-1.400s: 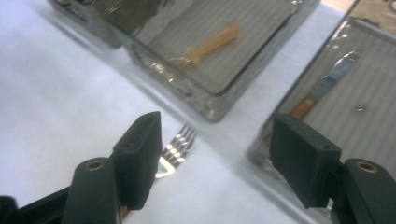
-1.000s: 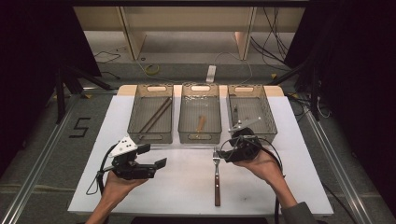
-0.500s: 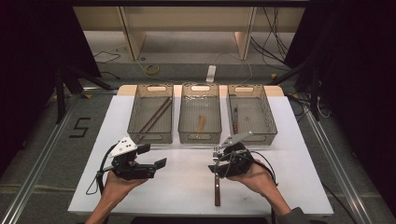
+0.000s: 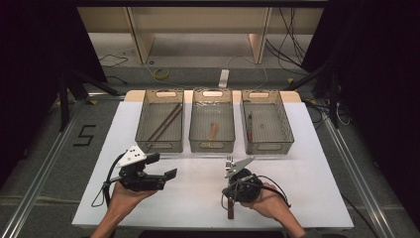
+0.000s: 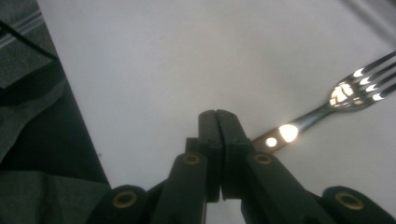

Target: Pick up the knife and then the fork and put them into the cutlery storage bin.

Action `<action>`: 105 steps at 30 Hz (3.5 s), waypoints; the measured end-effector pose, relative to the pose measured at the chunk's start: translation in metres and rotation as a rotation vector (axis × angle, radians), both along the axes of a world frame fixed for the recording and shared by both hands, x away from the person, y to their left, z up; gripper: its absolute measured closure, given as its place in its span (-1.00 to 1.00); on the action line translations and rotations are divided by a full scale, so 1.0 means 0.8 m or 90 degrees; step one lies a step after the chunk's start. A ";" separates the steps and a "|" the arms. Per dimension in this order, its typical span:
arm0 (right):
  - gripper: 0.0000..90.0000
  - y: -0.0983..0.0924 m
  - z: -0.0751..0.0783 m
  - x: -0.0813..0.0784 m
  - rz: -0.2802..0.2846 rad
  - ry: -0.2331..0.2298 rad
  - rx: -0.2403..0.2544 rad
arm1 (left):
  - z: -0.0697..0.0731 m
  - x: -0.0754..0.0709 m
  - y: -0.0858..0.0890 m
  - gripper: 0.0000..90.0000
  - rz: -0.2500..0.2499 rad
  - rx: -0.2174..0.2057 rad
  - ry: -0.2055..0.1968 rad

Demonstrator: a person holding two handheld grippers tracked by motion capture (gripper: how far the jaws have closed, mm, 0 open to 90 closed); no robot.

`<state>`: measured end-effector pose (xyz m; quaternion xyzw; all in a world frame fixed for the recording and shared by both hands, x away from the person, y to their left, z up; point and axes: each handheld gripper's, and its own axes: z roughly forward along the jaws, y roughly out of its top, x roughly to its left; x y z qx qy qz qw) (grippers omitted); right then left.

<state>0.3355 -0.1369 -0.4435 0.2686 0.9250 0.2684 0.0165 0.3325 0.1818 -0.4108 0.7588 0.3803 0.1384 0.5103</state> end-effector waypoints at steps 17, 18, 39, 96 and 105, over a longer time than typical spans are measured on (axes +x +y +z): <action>1.00 0.019 -0.026 -0.013 0.048 0.041 -0.064 | 0.000 0.000 0.000 -0.67 0.001 0.001 0.000; 1.00 0.019 -0.027 -0.013 0.049 0.042 -0.068 | 0.000 0.000 0.000 -0.67 0.001 0.001 0.000; 1.00 -0.026 -0.021 0.001 0.002 0.037 -0.120 | -0.001 0.000 0.000 -0.67 0.001 0.001 0.002; 0.62 0.003 -0.017 0.044 0.025 0.027 -0.201 | -0.002 0.001 -0.003 -0.67 -0.001 0.004 0.005; 0.70 0.008 -0.017 0.045 0.032 0.034 -0.215 | -0.002 0.001 -0.003 -0.67 0.000 0.003 0.005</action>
